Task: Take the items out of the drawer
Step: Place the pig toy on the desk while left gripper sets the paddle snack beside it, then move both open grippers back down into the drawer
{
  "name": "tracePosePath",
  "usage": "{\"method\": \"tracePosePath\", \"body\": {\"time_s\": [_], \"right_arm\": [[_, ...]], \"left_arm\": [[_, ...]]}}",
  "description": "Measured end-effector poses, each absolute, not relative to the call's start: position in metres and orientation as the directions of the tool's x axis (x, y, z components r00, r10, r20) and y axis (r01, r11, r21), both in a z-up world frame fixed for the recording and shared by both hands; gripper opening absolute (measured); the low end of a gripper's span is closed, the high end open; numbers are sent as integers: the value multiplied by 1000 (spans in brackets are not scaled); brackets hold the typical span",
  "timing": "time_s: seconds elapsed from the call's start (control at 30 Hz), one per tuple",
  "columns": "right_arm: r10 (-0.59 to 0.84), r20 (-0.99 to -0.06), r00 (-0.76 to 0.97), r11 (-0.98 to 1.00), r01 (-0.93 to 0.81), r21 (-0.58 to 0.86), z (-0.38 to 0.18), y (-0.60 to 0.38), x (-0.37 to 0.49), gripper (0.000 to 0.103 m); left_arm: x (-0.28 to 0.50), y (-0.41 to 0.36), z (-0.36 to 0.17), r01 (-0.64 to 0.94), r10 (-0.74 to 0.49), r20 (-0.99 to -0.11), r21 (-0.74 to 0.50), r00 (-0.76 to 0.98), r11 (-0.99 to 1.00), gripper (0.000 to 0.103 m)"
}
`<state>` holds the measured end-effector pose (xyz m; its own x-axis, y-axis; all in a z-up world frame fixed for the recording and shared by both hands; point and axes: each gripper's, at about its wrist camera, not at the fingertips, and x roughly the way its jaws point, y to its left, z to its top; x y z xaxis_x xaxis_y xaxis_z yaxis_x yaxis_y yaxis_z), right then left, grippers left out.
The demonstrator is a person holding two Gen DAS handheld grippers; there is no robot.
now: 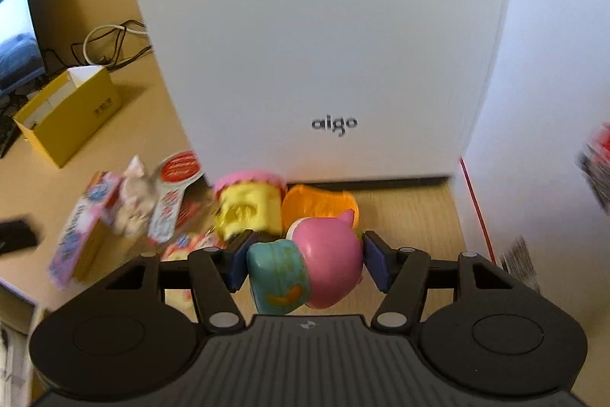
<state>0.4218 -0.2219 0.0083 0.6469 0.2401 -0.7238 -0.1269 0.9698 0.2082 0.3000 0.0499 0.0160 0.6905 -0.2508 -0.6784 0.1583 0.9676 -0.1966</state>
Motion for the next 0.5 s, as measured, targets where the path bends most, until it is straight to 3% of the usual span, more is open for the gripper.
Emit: {"method": "tracePosePath", "body": {"time_s": [0.23,0.5], "right_arm": [[268,-746,610,963,-154,221,-16,-209,435,66],[284,-657,699,959,-198,203,34,-206,396,69]], "left_arm": [[263,41,-10,187,-246,-783,-168,572,968,26],[244,16,-36,304,-306,-831,-175,464,936,26]]}}
